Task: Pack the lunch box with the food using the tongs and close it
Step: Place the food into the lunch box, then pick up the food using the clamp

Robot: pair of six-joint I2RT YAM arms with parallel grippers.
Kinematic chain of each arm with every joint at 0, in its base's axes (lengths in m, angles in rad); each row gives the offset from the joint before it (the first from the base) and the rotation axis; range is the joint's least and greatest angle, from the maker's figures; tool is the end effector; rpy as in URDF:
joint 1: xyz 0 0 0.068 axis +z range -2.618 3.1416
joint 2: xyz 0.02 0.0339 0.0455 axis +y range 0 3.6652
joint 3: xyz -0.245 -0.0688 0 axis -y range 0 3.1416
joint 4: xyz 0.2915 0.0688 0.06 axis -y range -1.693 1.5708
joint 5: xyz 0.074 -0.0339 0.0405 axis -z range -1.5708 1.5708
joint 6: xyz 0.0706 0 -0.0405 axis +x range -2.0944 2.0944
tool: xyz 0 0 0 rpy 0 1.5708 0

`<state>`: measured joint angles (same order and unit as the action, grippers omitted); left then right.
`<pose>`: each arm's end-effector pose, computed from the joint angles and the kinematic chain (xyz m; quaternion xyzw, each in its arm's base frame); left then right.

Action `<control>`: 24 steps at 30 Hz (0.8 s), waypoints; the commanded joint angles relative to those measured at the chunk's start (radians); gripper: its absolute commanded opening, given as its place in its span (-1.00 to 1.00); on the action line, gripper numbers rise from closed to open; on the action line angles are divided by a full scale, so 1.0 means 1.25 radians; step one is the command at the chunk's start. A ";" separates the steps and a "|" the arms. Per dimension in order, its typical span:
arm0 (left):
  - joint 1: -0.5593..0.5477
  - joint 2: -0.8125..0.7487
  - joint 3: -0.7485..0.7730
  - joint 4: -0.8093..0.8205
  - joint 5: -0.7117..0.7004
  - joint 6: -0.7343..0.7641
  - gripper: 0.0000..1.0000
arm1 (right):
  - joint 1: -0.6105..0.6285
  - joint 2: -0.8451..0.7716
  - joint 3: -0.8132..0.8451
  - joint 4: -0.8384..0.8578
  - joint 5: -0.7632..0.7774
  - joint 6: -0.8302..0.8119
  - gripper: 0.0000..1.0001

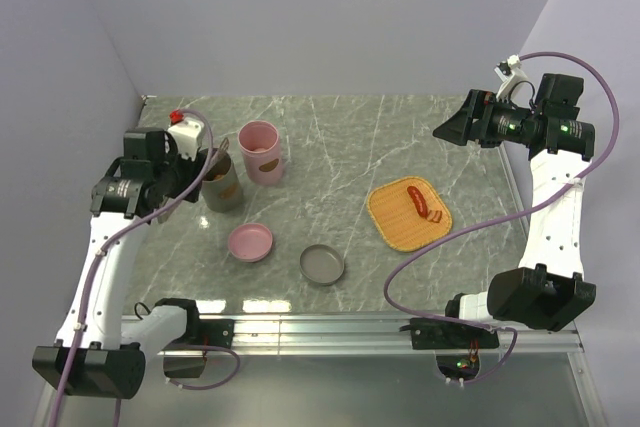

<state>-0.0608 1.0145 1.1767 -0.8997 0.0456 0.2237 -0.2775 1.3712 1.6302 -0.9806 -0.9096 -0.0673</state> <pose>0.2749 -0.0200 0.3307 0.1387 0.9037 0.0121 0.4049 0.3287 -0.0357 0.4088 -0.0941 0.8330 0.3309 0.4333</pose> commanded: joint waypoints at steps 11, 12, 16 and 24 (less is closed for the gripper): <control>-0.065 0.076 0.150 0.040 0.295 0.064 0.28 | 0.002 -0.017 0.005 0.013 0.001 -0.001 1.00; -0.112 0.088 0.151 0.051 0.290 0.062 0.28 | 0.002 -0.018 0.005 0.013 0.002 -0.003 0.99; -0.239 0.138 0.156 0.113 0.258 0.041 0.28 | 0.002 -0.007 0.008 0.005 0.012 -0.010 0.99; -0.419 0.274 0.186 0.201 0.235 0.026 0.28 | 0.004 0.000 -0.001 -0.016 0.055 -0.039 0.99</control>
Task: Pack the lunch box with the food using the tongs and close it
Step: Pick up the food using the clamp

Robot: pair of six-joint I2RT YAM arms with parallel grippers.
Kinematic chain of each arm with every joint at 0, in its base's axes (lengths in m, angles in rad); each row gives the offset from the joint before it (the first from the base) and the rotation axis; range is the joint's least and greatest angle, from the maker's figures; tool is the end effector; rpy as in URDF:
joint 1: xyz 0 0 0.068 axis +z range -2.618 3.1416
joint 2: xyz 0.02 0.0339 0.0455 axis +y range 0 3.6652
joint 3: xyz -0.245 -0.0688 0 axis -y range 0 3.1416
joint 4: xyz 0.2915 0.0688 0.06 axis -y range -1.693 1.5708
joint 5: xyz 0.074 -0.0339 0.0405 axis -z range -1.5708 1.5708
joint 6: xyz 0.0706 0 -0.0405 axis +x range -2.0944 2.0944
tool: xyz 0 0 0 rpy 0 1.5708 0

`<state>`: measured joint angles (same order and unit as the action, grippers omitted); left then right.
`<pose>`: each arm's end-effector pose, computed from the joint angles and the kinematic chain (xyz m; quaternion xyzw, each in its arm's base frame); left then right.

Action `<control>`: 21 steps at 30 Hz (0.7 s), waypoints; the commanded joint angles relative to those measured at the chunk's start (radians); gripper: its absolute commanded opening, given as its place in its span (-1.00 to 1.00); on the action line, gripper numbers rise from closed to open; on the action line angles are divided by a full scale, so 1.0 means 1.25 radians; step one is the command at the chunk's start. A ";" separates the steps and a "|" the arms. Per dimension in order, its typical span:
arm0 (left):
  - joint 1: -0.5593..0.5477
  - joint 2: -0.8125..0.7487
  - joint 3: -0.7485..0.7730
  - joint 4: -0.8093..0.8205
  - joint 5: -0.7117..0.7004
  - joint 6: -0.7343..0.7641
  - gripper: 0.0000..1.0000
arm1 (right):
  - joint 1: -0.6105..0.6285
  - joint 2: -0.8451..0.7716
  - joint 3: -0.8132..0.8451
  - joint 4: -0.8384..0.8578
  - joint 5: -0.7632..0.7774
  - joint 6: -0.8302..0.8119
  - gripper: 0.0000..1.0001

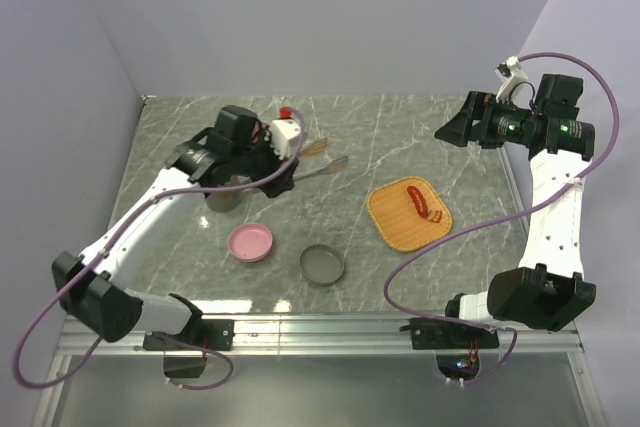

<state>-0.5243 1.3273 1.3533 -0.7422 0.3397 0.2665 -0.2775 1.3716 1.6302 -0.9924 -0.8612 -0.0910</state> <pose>0.2971 -0.1990 0.3265 0.4101 0.8008 -0.2051 0.3853 0.3293 -0.0381 0.4058 -0.0916 0.8425 0.3073 0.4329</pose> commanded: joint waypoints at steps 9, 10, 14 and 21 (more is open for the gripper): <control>-0.190 0.182 0.084 0.156 0.090 0.103 0.29 | 0.001 0.008 0.017 0.007 0.036 -0.011 1.00; -0.192 0.201 0.105 0.165 0.117 0.120 0.28 | 0.002 0.010 0.021 0.006 0.041 -0.011 0.99; -0.199 0.334 0.235 0.145 0.153 0.207 0.26 | 0.001 0.012 0.030 0.000 0.061 -0.019 1.00; -0.217 0.532 0.391 0.156 0.116 0.237 0.27 | -0.025 0.004 0.031 0.020 0.026 0.016 0.99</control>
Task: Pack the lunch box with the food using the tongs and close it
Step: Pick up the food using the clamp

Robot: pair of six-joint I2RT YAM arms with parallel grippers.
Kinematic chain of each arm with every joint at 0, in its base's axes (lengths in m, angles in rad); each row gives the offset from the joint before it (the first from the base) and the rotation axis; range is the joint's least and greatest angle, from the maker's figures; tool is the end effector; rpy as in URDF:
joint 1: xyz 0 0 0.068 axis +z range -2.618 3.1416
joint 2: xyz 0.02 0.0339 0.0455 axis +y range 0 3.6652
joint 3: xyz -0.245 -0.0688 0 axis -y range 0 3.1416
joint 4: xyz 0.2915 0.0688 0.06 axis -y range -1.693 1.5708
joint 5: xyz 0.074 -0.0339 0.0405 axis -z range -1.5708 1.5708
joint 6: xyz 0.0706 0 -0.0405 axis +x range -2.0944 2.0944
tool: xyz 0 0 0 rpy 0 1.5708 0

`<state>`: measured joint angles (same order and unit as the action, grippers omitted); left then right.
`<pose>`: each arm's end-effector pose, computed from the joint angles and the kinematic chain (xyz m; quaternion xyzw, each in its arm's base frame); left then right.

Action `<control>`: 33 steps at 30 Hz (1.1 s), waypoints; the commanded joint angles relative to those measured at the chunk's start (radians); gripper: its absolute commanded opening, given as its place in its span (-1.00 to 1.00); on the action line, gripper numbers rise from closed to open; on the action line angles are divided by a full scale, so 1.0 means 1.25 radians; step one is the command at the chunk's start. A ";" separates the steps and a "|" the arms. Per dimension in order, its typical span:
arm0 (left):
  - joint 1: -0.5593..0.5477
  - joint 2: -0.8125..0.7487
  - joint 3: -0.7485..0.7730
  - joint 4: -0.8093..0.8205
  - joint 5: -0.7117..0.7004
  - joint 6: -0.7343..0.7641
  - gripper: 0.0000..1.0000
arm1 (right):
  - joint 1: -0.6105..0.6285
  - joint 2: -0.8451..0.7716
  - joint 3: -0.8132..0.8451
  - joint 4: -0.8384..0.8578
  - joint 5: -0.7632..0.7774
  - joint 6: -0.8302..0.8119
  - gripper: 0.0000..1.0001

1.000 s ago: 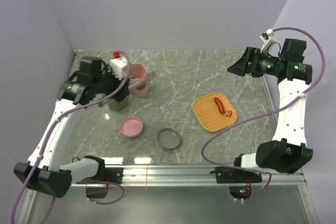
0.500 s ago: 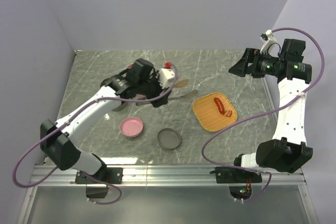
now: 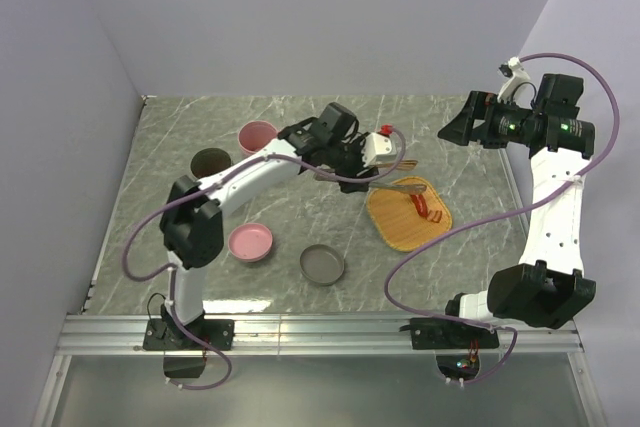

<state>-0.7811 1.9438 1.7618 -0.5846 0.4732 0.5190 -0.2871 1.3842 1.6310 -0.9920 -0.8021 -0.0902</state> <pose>0.3362 -0.3787 0.2530 0.6145 0.6566 -0.2636 0.3490 0.3338 -0.0456 0.4002 -0.0730 0.8546 0.2820 0.4298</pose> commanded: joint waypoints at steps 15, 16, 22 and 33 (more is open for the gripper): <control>-0.075 0.206 0.196 0.052 -0.144 -0.145 0.22 | -0.033 0.007 0.008 0.027 -0.050 0.011 0.99; -0.081 0.210 0.202 0.049 -0.179 -0.151 0.22 | -0.034 0.006 0.007 0.027 -0.049 0.011 0.99; -0.130 0.204 0.216 0.015 -0.272 -0.205 0.19 | -0.037 0.004 0.007 0.028 -0.053 0.013 0.99; -0.213 0.234 0.256 -0.059 -0.412 -0.196 0.19 | -0.038 0.002 0.014 0.025 -0.052 0.017 0.99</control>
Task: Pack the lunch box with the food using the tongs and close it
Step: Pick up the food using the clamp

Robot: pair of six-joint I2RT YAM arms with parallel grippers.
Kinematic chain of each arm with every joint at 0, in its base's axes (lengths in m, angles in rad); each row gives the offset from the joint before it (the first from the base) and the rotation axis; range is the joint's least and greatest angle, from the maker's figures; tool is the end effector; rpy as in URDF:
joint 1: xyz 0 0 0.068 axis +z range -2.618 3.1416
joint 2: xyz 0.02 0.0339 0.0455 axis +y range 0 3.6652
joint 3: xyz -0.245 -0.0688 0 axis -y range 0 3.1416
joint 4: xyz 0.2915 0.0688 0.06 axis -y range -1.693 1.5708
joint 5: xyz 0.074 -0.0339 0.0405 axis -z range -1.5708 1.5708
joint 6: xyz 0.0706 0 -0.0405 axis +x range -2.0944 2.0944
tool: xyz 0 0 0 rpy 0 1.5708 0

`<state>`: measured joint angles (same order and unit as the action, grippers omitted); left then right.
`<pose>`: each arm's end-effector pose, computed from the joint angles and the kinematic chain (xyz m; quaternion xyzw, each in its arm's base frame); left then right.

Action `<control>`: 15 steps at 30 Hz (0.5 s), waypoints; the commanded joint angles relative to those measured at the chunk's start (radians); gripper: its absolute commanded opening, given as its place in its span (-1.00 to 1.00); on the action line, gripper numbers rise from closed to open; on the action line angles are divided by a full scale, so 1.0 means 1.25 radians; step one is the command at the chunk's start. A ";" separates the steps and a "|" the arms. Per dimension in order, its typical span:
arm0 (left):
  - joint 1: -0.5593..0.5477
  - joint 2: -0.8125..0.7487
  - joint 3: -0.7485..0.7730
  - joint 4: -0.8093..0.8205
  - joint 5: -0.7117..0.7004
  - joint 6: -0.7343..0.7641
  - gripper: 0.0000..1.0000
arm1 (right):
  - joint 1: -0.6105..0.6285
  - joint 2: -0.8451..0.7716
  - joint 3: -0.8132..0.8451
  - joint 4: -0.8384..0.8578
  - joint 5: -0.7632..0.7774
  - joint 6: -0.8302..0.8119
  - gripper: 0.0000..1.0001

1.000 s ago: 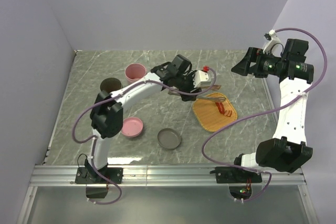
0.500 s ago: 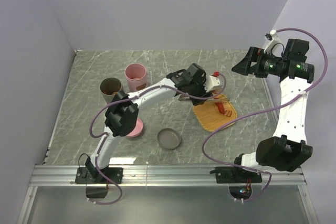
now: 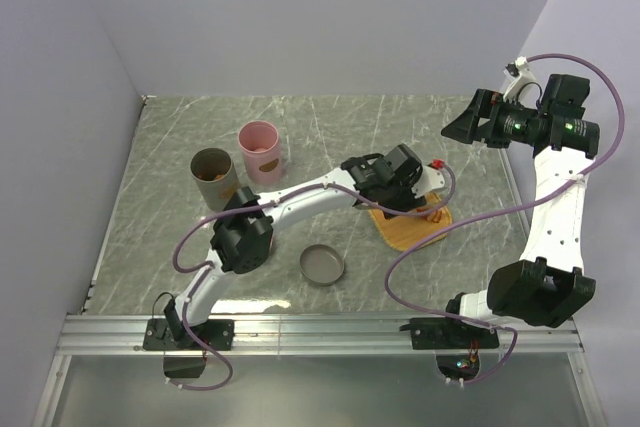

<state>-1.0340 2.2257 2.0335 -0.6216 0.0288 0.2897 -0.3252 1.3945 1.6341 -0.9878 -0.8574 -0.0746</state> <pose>0.2877 -0.4875 0.2059 0.5752 0.7297 -0.1468 0.3393 0.3336 -0.0561 0.4004 -0.0607 0.8479 0.3012 0.4320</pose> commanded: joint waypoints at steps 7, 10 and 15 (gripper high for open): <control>-0.026 0.005 0.040 -0.073 -0.125 -0.007 0.18 | -0.007 -0.009 0.016 0.021 -0.009 0.006 0.99; -0.029 -0.002 0.018 -0.084 -0.147 -0.005 0.18 | -0.010 -0.012 0.014 0.021 -0.012 0.007 0.99; -0.028 -0.076 -0.068 -0.071 -0.168 -0.007 0.17 | -0.011 -0.023 0.010 0.021 -0.011 0.003 0.99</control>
<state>-1.0637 2.2322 1.9911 -0.7124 -0.1371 0.2909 -0.3294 1.3937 1.6341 -0.9878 -0.8581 -0.0715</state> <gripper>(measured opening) 0.590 0.996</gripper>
